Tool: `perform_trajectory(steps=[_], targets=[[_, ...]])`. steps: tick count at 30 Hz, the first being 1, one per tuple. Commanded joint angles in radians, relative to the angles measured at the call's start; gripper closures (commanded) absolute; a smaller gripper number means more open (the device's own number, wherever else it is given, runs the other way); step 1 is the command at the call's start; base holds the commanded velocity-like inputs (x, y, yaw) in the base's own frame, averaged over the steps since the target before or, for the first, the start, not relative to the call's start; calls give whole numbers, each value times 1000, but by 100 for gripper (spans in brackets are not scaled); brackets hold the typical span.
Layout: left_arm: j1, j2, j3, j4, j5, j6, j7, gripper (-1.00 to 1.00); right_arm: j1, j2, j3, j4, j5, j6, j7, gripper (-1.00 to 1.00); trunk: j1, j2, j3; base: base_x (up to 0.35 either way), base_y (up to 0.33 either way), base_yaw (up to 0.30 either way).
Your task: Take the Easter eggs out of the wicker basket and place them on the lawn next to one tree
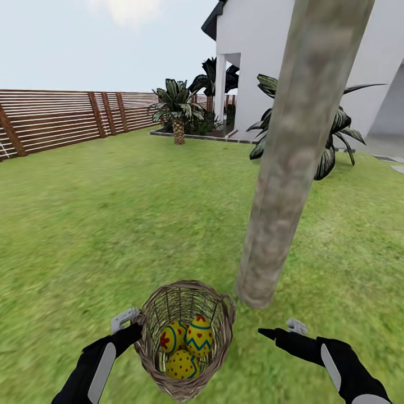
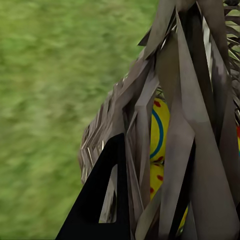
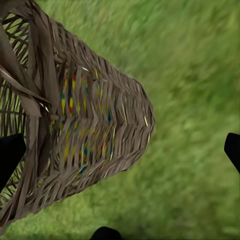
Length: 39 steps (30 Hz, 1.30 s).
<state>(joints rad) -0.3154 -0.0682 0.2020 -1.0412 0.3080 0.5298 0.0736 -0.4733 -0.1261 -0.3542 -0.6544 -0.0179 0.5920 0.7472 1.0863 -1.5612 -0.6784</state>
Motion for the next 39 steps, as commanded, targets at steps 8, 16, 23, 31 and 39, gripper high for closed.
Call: perform_trajectory(steps=[8, 16, 23, 31, 39], targets=[[-1, -1, 2, -2, 17, 6, 6, 100, -1, 0, -3, -1, -1, 8, 5, -100, 31, -57, -26, 0, 0, 0], [-1, -1, 2, -2, 17, 6, 6, 100, -1, 0, -1, -1, 0, 8, 4, -100, 61, -113, -51, 0, 0, 0], [-1, -1, 2, -3, 17, 5, 6, 100, -1, 0, -2, -1, 0, 8, 5, -100, 73, -134, -61, 0, 0, 0], [-1, -1, 2, -3, 17, 4, 6, 100, -1, 0, -2, -1, 0, 8, 5, -100, 73, -134, -61, 0, 0, 0], [-1, -1, 2, -2, 17, 4, 6, 100, -1, -1, -2, 0, -2, 8, 5, -100, 88, -162, -73, 0, 0, 0]])
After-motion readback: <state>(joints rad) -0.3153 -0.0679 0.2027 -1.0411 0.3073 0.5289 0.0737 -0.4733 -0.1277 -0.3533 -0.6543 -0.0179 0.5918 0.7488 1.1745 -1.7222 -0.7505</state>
